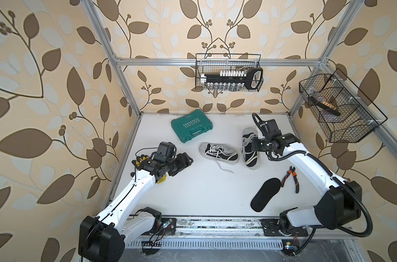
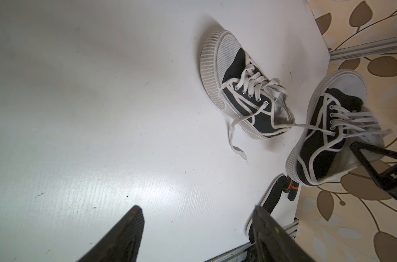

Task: Insert the insole into the shoe
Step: Place the shoe at the center of the board.

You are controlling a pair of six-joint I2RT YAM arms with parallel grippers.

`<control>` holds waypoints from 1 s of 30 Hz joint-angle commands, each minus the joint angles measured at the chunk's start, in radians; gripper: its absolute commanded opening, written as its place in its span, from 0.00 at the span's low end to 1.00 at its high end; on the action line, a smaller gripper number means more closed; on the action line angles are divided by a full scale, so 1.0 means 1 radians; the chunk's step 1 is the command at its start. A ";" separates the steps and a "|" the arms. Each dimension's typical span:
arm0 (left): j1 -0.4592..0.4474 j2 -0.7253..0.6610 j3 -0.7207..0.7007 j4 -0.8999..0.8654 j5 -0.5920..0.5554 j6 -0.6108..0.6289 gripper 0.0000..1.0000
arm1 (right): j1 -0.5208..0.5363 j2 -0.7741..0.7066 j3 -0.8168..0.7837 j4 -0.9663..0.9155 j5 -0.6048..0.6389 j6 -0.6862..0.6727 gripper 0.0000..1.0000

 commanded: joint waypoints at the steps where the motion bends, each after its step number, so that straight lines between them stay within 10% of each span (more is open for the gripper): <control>1: -0.013 0.004 0.027 0.026 -0.006 0.010 0.77 | -0.027 0.083 0.026 0.088 -0.043 -0.022 0.00; 9: -0.017 -0.003 0.014 0.019 -0.009 0.005 0.77 | -0.101 0.362 0.194 0.003 -0.015 -0.050 0.00; 13: -0.017 -0.006 0.006 0.016 -0.011 0.005 0.78 | -0.100 0.345 0.214 -0.031 0.012 -0.064 0.47; 16: -0.017 -0.005 -0.001 0.019 -0.019 0.005 0.78 | -0.068 0.239 0.175 -0.032 0.071 -0.088 0.60; 30: -0.016 0.016 0.020 -0.018 -0.032 0.040 0.79 | 0.182 0.322 0.311 -0.126 -0.025 -0.484 0.63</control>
